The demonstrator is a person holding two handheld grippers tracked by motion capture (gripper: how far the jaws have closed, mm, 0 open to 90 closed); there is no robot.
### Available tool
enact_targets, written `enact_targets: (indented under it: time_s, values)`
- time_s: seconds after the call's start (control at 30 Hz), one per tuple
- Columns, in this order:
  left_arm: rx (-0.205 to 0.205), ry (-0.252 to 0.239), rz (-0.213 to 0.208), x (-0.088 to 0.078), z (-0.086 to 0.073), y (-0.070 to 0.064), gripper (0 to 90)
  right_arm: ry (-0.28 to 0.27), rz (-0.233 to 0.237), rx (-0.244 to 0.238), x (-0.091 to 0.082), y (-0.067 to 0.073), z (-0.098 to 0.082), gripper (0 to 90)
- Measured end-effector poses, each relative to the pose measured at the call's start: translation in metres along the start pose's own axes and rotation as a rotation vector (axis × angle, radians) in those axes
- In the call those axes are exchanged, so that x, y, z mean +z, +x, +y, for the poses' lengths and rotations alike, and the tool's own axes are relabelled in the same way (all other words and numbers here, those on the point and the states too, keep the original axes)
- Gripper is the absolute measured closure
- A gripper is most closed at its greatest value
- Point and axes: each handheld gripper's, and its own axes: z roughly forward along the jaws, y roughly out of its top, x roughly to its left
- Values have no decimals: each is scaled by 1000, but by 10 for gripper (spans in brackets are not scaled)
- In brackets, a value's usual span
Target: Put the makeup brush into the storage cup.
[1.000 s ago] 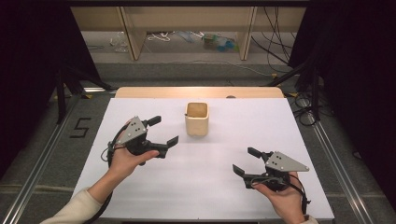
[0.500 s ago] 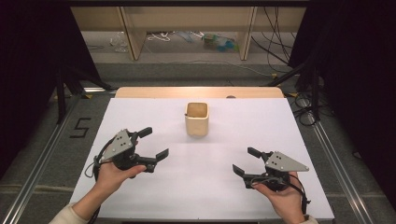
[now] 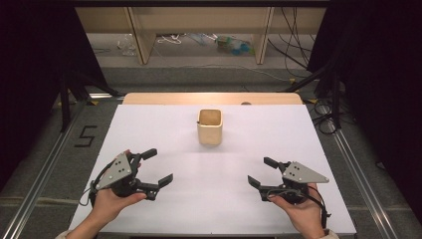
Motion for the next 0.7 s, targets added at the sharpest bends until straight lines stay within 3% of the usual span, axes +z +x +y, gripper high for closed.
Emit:
enact_targets:
  time_s: [0.03,0.07,0.37,0.4,0.47,0.6,0.7]
  values:
    - [1,5,-5,-2,-1,-1,58,-5,2,0,0,0,0,197]
    - [1,10,-8,-3,-3,-2,58,-5,16,33,1,2,-1,197]
    - [-12,62,-29,-12,-18,-6,67,19,9,22,1,1,-1,197]
    - [-16,57,-34,-12,-19,-6,67,8,-3,1,1,-1,-1,197]
    - [-14,63,-29,-11,-19,-6,70,25,1,24,0,0,-1,197]
    - [-14,79,-41,-9,-22,-7,77,3,11,33,3,0,-2,197]
    - [-19,83,-45,-7,-22,-8,80,0,-5,6,2,-2,-2,197]
